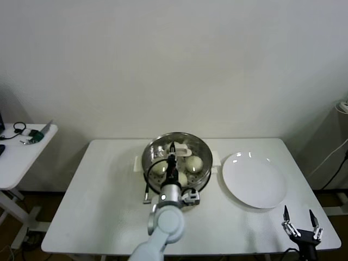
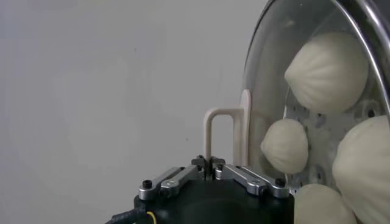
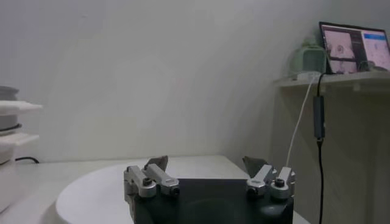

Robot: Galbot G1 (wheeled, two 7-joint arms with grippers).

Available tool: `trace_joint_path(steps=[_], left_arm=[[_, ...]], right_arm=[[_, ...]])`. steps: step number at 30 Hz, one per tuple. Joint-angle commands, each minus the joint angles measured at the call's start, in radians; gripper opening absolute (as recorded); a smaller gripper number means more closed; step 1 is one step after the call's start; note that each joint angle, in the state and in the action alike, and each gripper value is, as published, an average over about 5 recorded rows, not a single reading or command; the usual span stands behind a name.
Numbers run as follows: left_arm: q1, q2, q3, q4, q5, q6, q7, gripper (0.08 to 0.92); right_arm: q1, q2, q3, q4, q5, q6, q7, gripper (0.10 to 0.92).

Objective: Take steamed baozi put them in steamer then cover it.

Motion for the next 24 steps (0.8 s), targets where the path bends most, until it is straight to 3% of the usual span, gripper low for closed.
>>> trace_joint_path(steps=[1,11,18,24], left_arm=[[0.006,0.045,0.004,-0.032,-0.059,-0.003,-0.008,0.18],[0.033,0.131,0.067,-0.254,-0.248,0.032,0.061,0.476],[0.076,0.213,0.05,-0.404,-0.516,-0.003,-0.051,0.684],[0.21,0.337,-0.156,-0.475,-0.871,-0.171,-0.17,0.812]], right_arm=[[0.001,-0.001,0.0,-0.003,0.001,-0.004,-0.01,0.823],[0.0,-0.003,-0.004,-0.004,0.002,-0.016,-0.021,0.823],[0.003,-0.001,-0.013,-0.005,0.008,-0.026,-0.018,0.823],[-0.009,-0.002,-0.012,0.009,0.013,-0.002,-0.03,0.823]])
